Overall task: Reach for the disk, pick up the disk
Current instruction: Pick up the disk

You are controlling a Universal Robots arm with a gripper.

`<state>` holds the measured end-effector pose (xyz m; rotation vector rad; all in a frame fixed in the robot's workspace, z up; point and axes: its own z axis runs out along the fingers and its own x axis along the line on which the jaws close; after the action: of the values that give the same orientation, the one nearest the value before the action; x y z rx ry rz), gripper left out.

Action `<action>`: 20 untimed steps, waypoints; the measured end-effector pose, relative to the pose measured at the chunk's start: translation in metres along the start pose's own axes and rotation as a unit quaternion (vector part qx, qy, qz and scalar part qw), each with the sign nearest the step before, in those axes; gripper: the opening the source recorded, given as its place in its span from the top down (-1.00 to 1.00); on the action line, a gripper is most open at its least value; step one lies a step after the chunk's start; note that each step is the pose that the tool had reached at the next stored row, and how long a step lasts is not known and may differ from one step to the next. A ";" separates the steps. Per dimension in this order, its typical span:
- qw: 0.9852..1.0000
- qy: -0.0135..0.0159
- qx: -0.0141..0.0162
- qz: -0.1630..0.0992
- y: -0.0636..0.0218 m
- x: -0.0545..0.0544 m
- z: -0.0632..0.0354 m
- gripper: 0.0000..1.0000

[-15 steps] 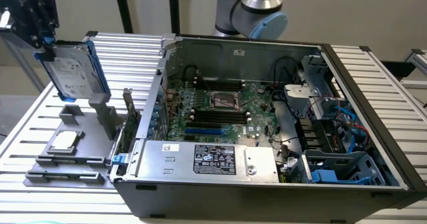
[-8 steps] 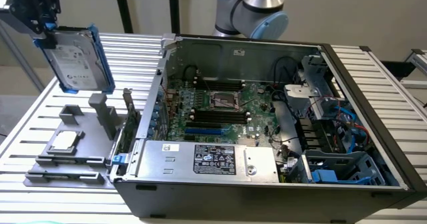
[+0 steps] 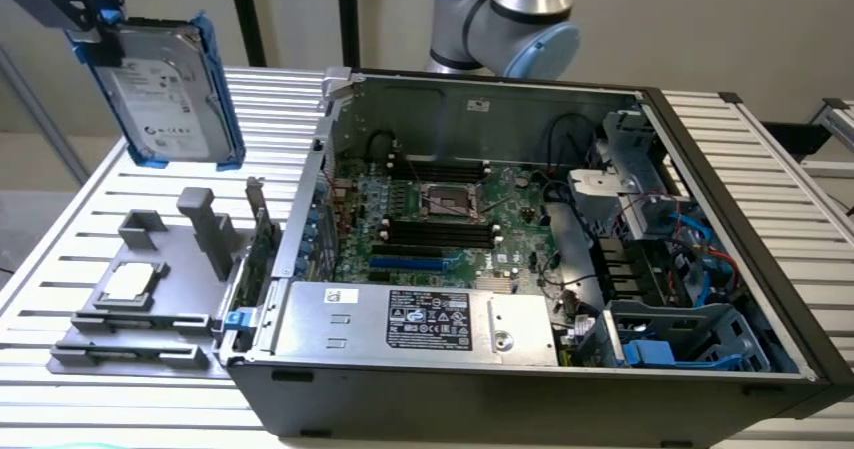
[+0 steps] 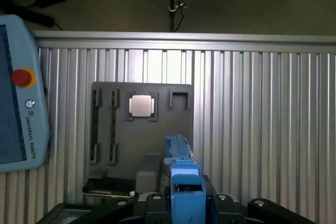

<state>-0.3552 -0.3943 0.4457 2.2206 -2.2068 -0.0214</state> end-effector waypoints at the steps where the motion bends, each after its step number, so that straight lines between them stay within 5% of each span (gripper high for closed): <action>1: 1.000 0.000 0.000 0.000 -0.0040 0.001 -0.0046 0.35; 9: 1.000 -0.004 -0.002 0.000 -0.0371 0.008 -0.0382 0.35; 15: 1.000 -0.014 -0.002 0.000 -0.0642 0.011 -0.0434 0.35; 20: 1.000 -0.019 -0.002 0.000 -0.0871 0.014 -0.0450 0.35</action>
<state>-0.2673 -0.4075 0.4892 2.2378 -2.2228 -0.0692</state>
